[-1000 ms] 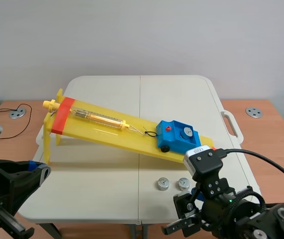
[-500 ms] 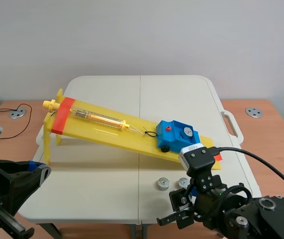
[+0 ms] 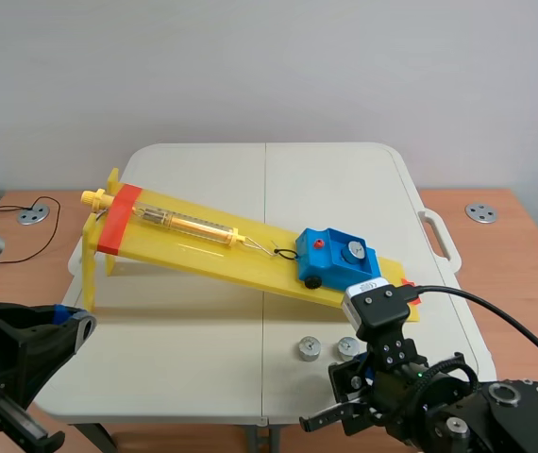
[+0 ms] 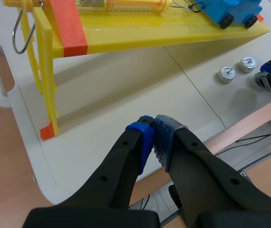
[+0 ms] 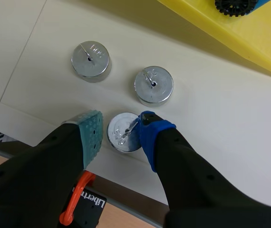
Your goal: Place the four metal weights on the blue cart on the ramp.
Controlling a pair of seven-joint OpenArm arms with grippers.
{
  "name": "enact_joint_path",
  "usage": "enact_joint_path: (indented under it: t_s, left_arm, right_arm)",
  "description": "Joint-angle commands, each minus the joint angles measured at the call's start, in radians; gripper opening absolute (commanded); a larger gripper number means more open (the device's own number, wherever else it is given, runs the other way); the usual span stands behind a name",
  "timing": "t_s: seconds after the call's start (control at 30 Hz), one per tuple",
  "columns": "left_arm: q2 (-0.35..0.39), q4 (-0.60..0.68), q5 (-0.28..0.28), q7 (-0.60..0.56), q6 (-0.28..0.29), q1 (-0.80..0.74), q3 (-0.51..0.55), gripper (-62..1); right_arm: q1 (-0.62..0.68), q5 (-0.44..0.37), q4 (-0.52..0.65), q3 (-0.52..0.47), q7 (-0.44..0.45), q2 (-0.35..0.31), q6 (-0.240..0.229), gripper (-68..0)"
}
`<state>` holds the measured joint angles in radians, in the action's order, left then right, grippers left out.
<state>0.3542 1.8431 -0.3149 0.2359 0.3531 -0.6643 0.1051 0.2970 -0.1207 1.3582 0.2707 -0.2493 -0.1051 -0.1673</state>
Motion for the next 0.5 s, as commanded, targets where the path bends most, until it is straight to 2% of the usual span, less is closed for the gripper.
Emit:
enact_joint_path:
  t_s: [0.0,0.47]
  left_arm:
    - [-0.008,0.071,-0.051,-0.081,0.036,0.031,0.015,-58.2]
    - [-0.008,0.071,-0.051,-0.081,0.036,0.031,0.015,-58.2]
  right_arm:
    - [-0.051,-0.017,0.035,0.006,0.099,0.003,0.04,-51.6]
    - [-0.051,-0.014,0.035,0.005,0.09,-0.008,0.053,-66.3]
